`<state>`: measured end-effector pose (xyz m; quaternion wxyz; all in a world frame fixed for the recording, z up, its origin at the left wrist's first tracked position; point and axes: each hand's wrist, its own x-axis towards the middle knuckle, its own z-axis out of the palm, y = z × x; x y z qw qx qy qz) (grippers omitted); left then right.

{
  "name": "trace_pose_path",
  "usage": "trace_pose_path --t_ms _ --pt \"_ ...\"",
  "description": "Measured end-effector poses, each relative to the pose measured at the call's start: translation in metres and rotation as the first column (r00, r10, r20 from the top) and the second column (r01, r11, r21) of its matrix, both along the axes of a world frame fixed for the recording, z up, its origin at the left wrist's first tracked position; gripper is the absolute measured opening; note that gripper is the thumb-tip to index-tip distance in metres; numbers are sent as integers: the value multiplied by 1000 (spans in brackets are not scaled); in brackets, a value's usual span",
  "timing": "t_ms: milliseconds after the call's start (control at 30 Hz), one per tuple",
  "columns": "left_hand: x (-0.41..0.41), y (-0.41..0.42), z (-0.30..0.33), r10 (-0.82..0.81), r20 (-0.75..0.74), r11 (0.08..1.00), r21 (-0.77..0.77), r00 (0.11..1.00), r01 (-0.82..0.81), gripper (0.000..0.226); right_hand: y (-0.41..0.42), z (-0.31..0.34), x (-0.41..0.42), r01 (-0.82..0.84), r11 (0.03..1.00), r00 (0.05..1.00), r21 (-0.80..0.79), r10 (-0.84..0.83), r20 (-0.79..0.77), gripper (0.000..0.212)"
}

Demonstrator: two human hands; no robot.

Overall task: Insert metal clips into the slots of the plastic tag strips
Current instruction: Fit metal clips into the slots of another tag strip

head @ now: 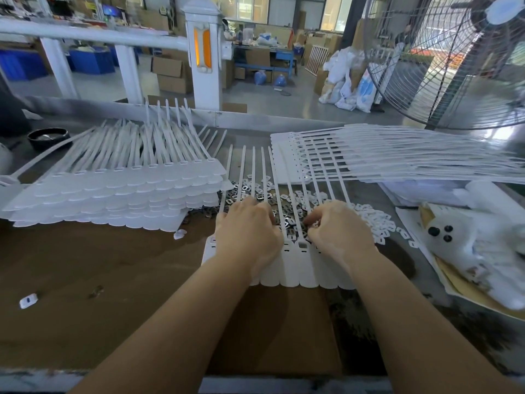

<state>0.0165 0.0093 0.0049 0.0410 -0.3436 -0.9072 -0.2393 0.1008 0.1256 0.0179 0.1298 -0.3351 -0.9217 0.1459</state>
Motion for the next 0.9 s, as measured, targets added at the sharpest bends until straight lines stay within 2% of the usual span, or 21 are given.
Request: trace_pose_path --t_ms 200,300,400,533,633,767,900 --pt "11 5 -17 -47 -13 996 79 999 47 21 3 -7 -4 11 997 1000 76 -12 15 20" --pt "11 4 -21 -53 -41 995 82 998 56 22 1 -13 -5 -9 984 1000 180 6 19 20" --pt "12 3 -22 -56 -60 995 83 997 61 22 -3 -19 -6 -27 963 999 267 34 -20 16" --pt "11 2 -23 -65 -57 994 81 996 69 23 -4 -24 -7 -8 959 993 284 41 -109 17" --pt "10 2 -23 -67 -48 994 80 997 71 23 -5 -22 -4 -23 978 968 205 73 -238 15" --pt "10 1 -23 -67 -43 994 81 997 71 23 -5 -14 0 -37 999 925 -7 31 -379 15" --pt "10 0 -22 -73 -32 993 94 997 76 22 -3 -8 7 -112 960 888 -258 -20 -459 15"
